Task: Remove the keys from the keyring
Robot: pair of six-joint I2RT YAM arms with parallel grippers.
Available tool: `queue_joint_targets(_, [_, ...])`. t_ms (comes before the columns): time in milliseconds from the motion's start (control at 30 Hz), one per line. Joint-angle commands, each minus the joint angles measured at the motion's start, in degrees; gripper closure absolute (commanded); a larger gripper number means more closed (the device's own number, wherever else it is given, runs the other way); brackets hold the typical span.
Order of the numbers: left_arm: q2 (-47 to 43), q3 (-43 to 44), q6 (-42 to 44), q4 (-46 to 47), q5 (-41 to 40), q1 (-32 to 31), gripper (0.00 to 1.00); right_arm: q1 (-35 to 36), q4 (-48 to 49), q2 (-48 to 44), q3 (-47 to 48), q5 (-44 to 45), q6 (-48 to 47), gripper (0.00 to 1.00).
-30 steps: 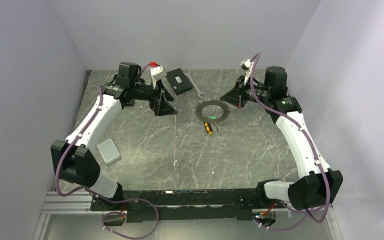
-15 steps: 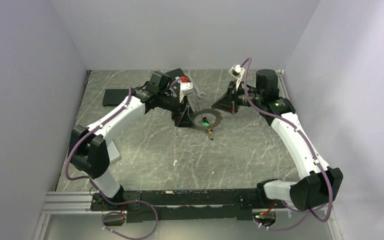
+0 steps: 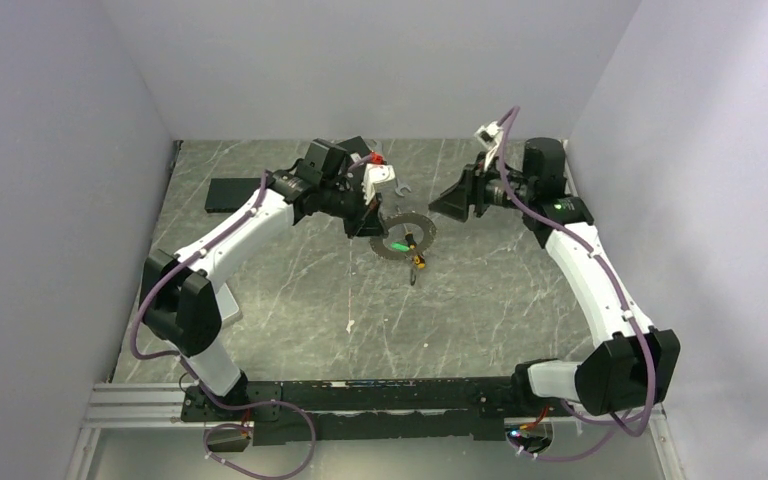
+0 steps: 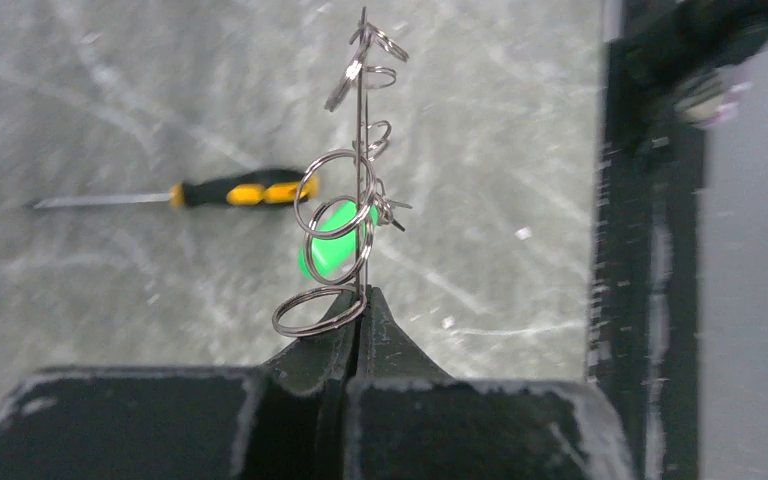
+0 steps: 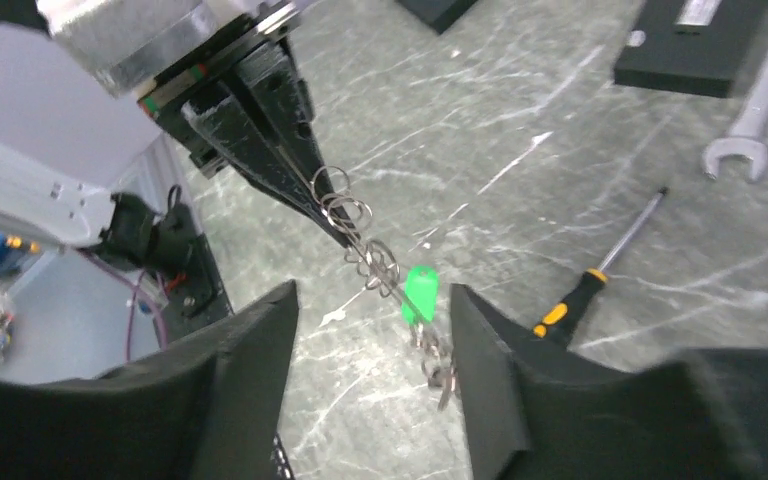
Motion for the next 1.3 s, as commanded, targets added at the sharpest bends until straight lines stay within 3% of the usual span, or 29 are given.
queue_joint_targets(0, [-2.5, 3.3, 5.0, -1.7, -18.6, 0.1, 1.0, -7.0, 8.5, 0.3, -1.0, -1.6, 8.3, 0.33])
queue_joint_targets(133, [-3.7, 4.8, 8.5, 2.7, -42.4, 0.0, 1.0, -13.1, 12.2, 1.3, -2.9, -1.9, 12.3, 0.27])
queue_joint_targets(267, [-4.2, 3.2, 16.4, 13.5, -63.6, 0.0, 1.0, -14.0, 13.5, 1.5, -4.7, -1.7, 12.2, 0.27])
queue_joint_targets(367, [-4.3, -1.8, 29.0, 23.8, -73.4, -1.5, 1.0, -13.9, 13.4, 1.7, -4.9, -1.6, 11.8, 0.26])
queue_joint_targets(467, [-4.1, -13.0, 50.8, 48.6, -81.5, -3.0, 1.0, -13.9, 13.1, 2.0, -4.7, -1.5, 11.5, 0.26])
queue_joint_targets(567, [-2.3, -23.2, 69.9, 75.4, -81.4, -3.3, 1.0, -13.9, 13.0, 2.3, -4.8, -1.5, 11.4, 0.26])
queue_joint_targets(833, [4.4, -31.8, 93.5, 103.3, -76.0, -5.0, 1.0, -13.9, 13.5, 2.6, -5.2, -1.9, 11.8, 0.26])
queue_joint_targets(933, [7.1, -34.6, 98.6, 111.4, -72.9, -5.5, 1.0, -13.9, 13.0, 2.3, -5.2, -1.7, 11.4, 0.26])
queue_joint_targets(1133, [7.8, -35.4, 98.7, 112.9, -72.9, -6.4, 1.0, -14.0, 12.6, 1.5, -5.9, -1.3, 10.6, 0.26])
queue_joint_targets(1267, [5.5, -34.2, 93.3, 107.2, -76.6, -7.2, 1.0, -14.0, 12.5, 1.2, -6.0, -1.3, 9.9, 0.26])
